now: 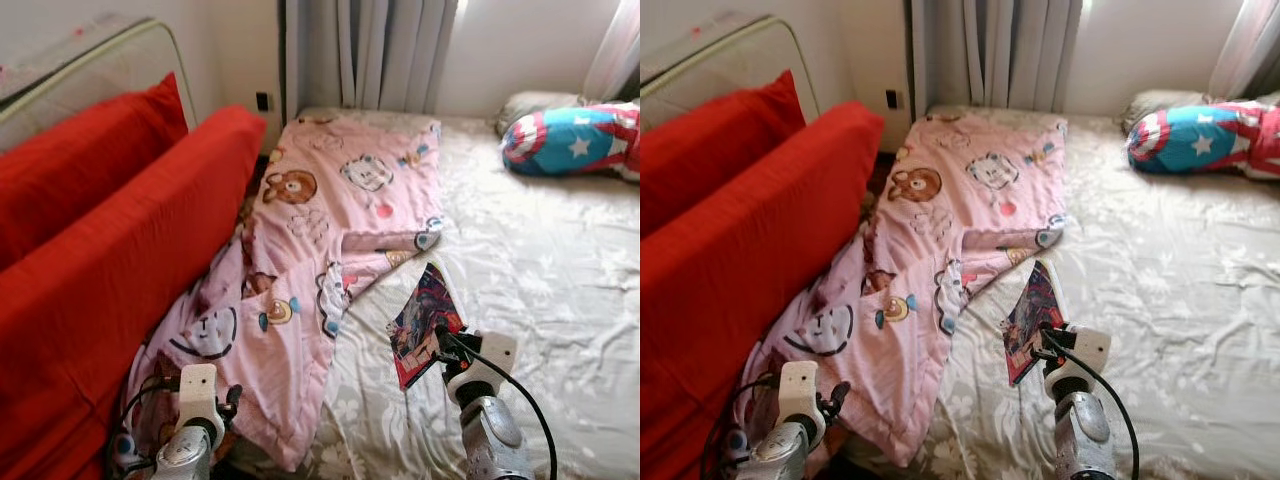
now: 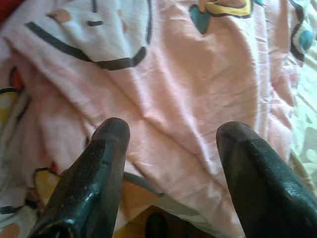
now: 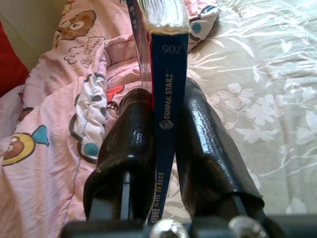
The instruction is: Clean up the room
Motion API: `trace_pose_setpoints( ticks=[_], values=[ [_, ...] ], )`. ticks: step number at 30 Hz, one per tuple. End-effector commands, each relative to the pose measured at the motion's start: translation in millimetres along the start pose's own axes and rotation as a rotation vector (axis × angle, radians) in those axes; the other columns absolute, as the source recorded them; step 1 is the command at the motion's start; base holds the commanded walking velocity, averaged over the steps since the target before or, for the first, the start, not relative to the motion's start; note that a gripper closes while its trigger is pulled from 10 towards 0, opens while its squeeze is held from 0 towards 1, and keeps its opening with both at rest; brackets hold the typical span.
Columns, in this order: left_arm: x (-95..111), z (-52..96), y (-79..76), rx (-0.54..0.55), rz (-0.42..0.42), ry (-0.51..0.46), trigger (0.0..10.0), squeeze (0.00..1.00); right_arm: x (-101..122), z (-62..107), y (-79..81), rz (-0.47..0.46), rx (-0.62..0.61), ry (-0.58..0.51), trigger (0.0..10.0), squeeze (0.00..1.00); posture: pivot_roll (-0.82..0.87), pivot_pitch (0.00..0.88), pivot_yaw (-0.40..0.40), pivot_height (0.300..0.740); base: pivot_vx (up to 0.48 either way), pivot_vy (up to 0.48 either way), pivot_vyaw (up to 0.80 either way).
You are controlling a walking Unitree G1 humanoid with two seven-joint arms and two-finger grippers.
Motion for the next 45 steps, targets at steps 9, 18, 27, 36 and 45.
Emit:
trace_pose_setpoints(
  ticks=[9,18,27,36,45],
  values=[
    [-19,4.9,2.9,0.031,-0.002,0.061,10.0,0.00,6,-3.5,-9.0,0.014,-0.071,-0.011,10.0,0.00,0.01,0.000,-0.087,0.740,0.000,0.000,0.00],
    [-28,8.8,3.7,0.041,-0.007,0.078,10.0,0.00,0,1.2,-13.4,0.017,-0.094,0.004,10.0,0.00,0.01,0.000,-0.086,0.740,0.000,0.000,-0.70],
    [-30,10.1,9.6,0.063,-0.010,0.081,10.0,0.00,-1,1.4,-16.2,0.022,-0.098,0.010,10.0,0.00,0.02,0.000,-0.082,0.740,0.000,0.000,-0.74],
    [-30,11.2,13.0,0.074,-0.031,0.076,10.0,0.00,3,0.8,-20.3,0.039,-0.121,-0.001,10.0,0.00,0.02,0.000,-0.080,0.740,0.000,-0.317,-0.08],
    [-32,12.3,15.8,0.082,-0.037,0.078,10.0,0.00,-2,2.3,-19.6,0.060,-0.123,0.014,10.0,0.00,0.02,0.000,-0.081,0.740,0.000,-0.389,-0.59]
  ],
)
Point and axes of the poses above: a point about 5 cm out from each wrist's last joint towards the gripper, its own z axis pointing back from the gripper into the wrist, its own x axis along the axis of the wrist's last joint, y = z × x, the point moved 6 cm from there along -z, pointing out of the wrist towards the gripper, and after that the axes turned 6 degrees about z, right-handed, at the moved point
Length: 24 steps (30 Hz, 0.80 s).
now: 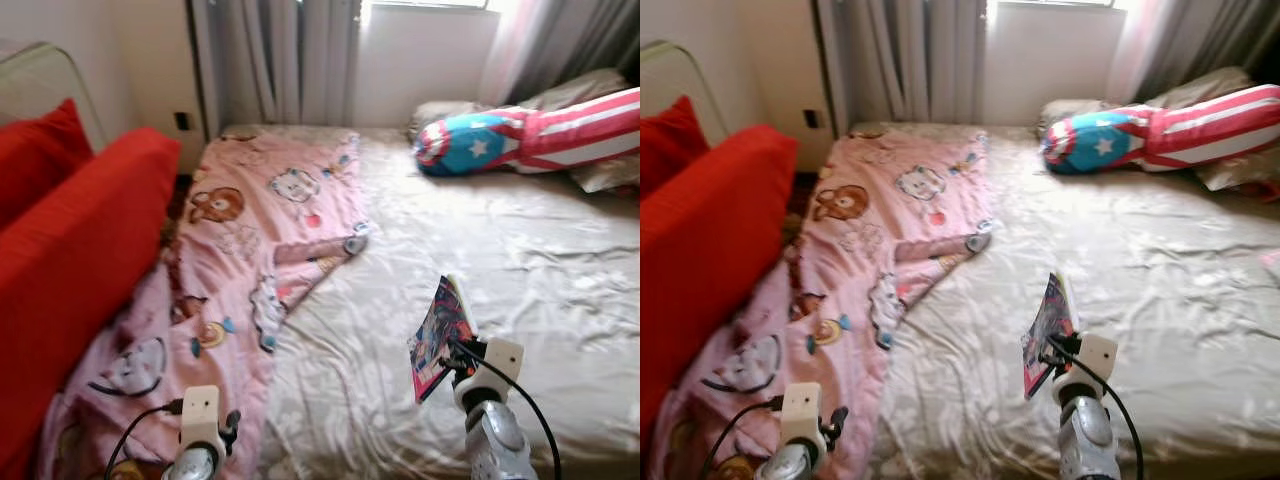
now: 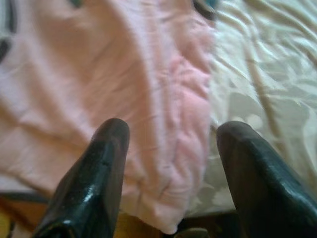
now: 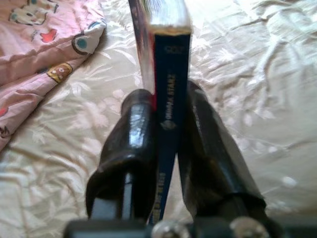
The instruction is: Clean up the room
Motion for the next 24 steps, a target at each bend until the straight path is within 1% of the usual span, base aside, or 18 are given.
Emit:
trace_pose_setpoints(
  ticks=[1,13,16,20,24],
  values=[
    [-1,0.2,-4.9,-0.010,-0.007,0.001,10.0,0.00,10,-1.0,-7.5,0.009,-0.021,-0.039,10.0,0.00,0.02,0.000,-0.080,0.740,0.000,-0.390,-0.76],
    [-3,0.8,-5.8,-0.015,-0.014,0.007,10.0,0.00,12,-1.0,-3.7,0.028,-0.005,-0.058,10.0,0.00,0.02,0.000,-0.078,0.740,0.000,-0.375,0.00],
    [-4,0.9,-5.8,-0.018,-0.017,0.008,10.0,0.00,16,-1.1,-1.0,0.063,0.011,-0.076,10.0,0.00,0.02,0.000,-0.075,0.740,0.000,-0.337,0.00],
    [-4,1.0,-5.5,-0.020,-0.021,0.010,10.0,0.00,15,-0.7,2.4,0.055,0.023,-0.074,10.0,0.00,0.02,0.000,-0.072,0.740,0.000,-0.334,0.78],
    [-4,1.1,-5.7,-0.025,-0.027,0.010,10.0,0.00,11,-0.1,4.1,0.037,0.021,-0.061,10.0,0.00,0.02,0.000,-0.068,0.740,0.000,-0.330,0.00]
  ],
)
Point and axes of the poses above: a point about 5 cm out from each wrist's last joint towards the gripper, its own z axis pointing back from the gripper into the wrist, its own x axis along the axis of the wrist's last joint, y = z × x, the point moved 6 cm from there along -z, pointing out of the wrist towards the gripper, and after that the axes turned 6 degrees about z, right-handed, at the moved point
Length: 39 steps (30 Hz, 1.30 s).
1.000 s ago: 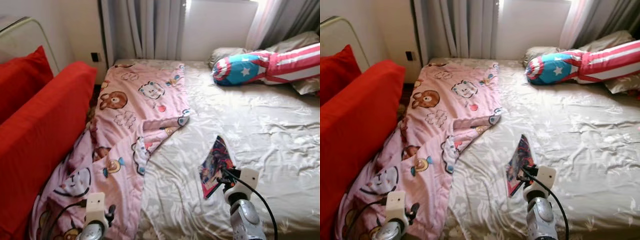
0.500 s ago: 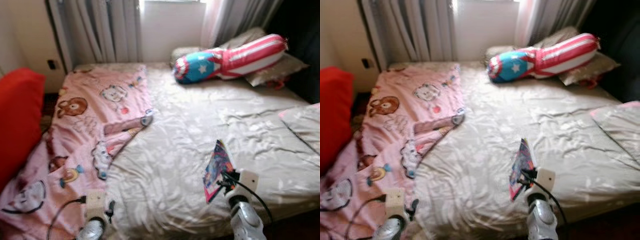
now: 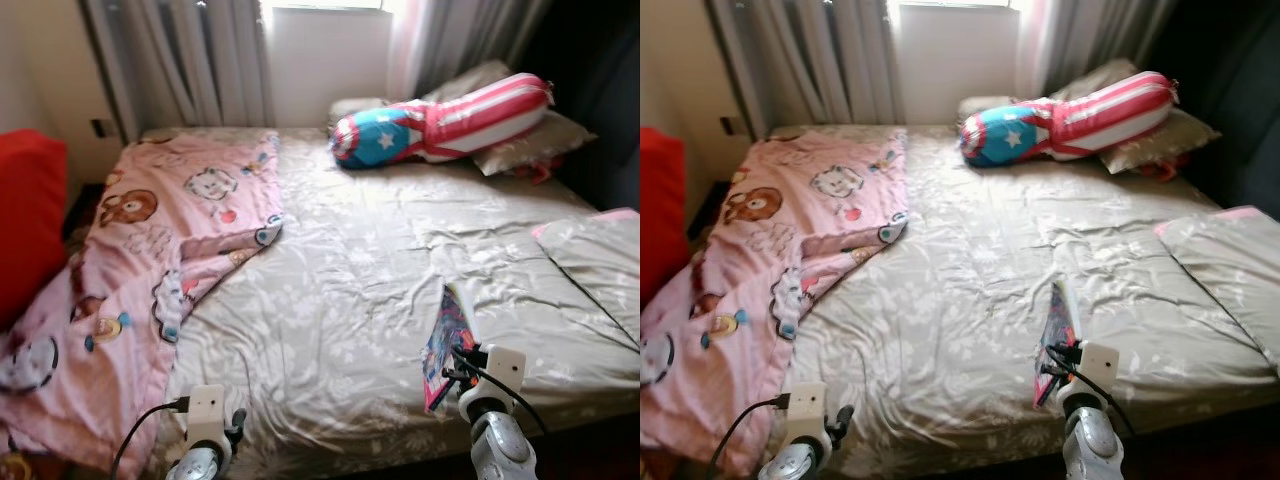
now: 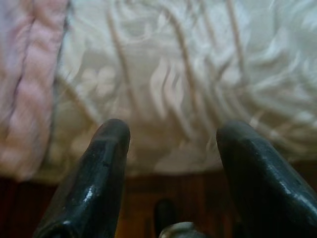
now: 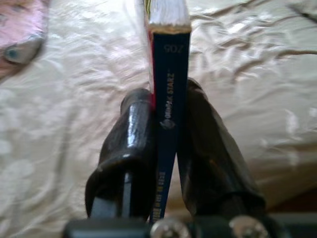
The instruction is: Clean up the room
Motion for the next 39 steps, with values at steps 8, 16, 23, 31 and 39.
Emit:
trace_pose_setpoints(
  ticks=[8,16,23,31,39],
  values=[
    [3,-1.2,-6.8,-0.021,-0.008,-0.004,10.0,0.00,8,-1.2,-2.1,0.007,-0.001,-0.038,10.0,0.00,0.02,0.000,-0.065,0.740,0.000,-0.329,0.00],
    [-5,1.4,-5.2,-0.019,-0.004,0.010,10.0,0.00,6,-0.6,3.7,0.012,0.020,-0.031,10.0,0.00,0.01,0.000,-0.065,0.740,0.000,-0.327,0.00],
    [-8,2.5,-5.2,-0.019,-0.001,0.017,10.0,0.00,14,-4.2,3.1,0.007,0.013,-0.052,10.0,0.00,0.00,0.000,-0.065,0.740,0.000,-0.328,0.00],
    [-8,2.6,-3.2,-0.016,-0.003,0.018,10.0,0.00,10,-1.0,-2.5,0.015,0.003,-0.045,10.0,0.00,0.00,0.000,-0.063,0.740,0.000,-0.326,0.00],
    [-6,2.0,-1.8,-0.018,-0.007,0.015,10.0,0.00,10,-0.4,-4.7,0.014,-0.009,-0.045,10.0,0.00,0.00,0.000,-0.059,0.740,0.000,-0.324,0.00]
  ],
)
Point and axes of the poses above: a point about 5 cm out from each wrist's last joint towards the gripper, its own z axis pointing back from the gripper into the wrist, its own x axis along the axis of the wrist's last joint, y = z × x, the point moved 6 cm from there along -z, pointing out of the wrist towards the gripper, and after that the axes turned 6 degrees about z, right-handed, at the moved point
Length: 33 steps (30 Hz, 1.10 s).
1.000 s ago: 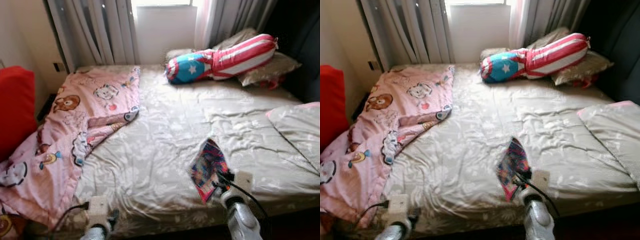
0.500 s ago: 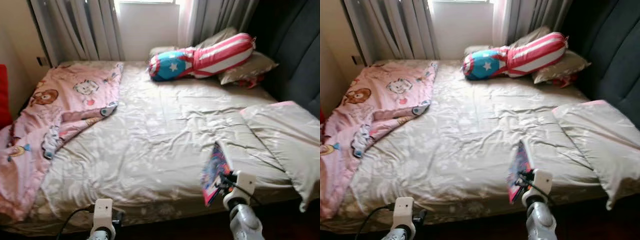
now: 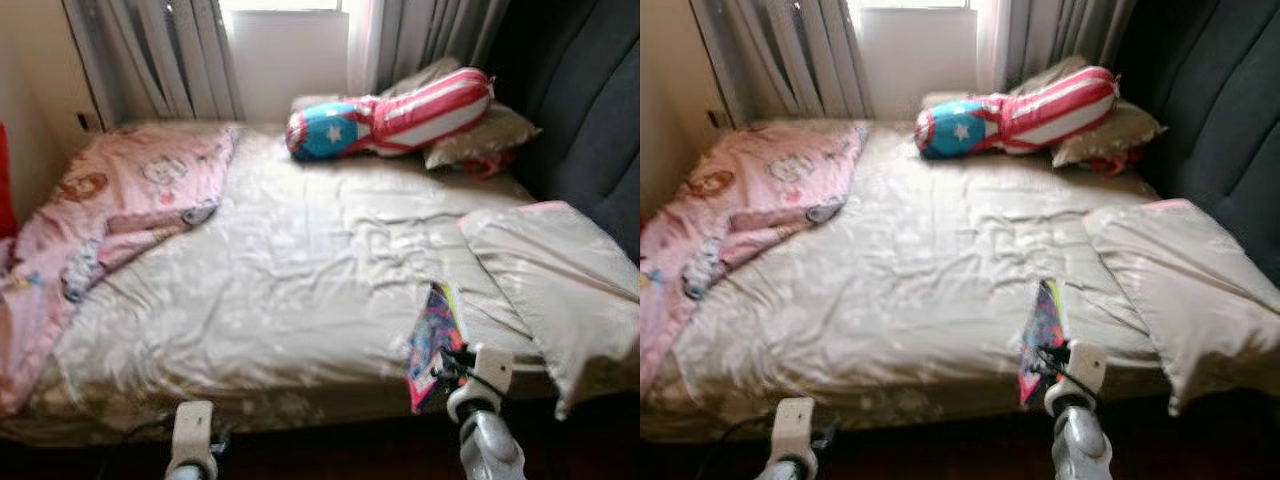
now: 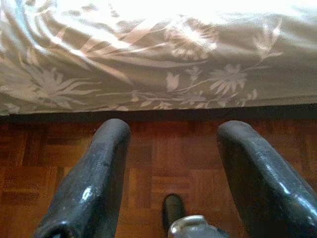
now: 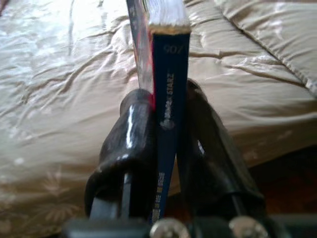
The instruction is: Clean up the room
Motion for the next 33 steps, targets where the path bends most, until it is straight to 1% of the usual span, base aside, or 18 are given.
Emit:
trace_pose_setpoints(
  ticks=[1,6,10,21,33],
  values=[
    [2.9,-1.5,-6.9,-0.018,0.004,-0.004,10.0,0.00,15.0,-4.0,-5.8,0.004,-0.016,-0.052,10.0,0.00,0.00,0.000,-0.058,0.740,0.000,-0.326,0.00],
    [2.5,-1.7,-6.6,-0.020,0.011,0.001,10.0,0.00,14.6,-4.1,-5.6,0.002,-0.016,-0.048,10.0,0.00,0.00,0.000,-0.058,0.740,0.000,-0.099,0.00],
    [1.5,-2.1,-8.7,-0.035,0.042,0.013,10.0,0.00,13.2,-4.2,-4.6,0.002,-0.014,-0.041,10.0,0.00,0.00,0.000,-0.058,0.740,0.000,0.000,0.00],
    [-1.0,-1.7,-11.4,-0.044,0.041,0.024,10.0,0.00,8.9,-3.7,-3.9,0.007,-0.012,-0.020,10.0,0.00,0.00,0.000,-0.057,0.740,0.000,0.000,0.00],
    [-0.9,-1.5,-10.8,-0.040,0.043,0.020,10.0,0.00,9.8,-5.7,-3.8,0.011,-0.029,-0.016,10.0,0.00,0.00,0.000,-0.058,0.740,0.288,0.000,0.00]
  ],
)
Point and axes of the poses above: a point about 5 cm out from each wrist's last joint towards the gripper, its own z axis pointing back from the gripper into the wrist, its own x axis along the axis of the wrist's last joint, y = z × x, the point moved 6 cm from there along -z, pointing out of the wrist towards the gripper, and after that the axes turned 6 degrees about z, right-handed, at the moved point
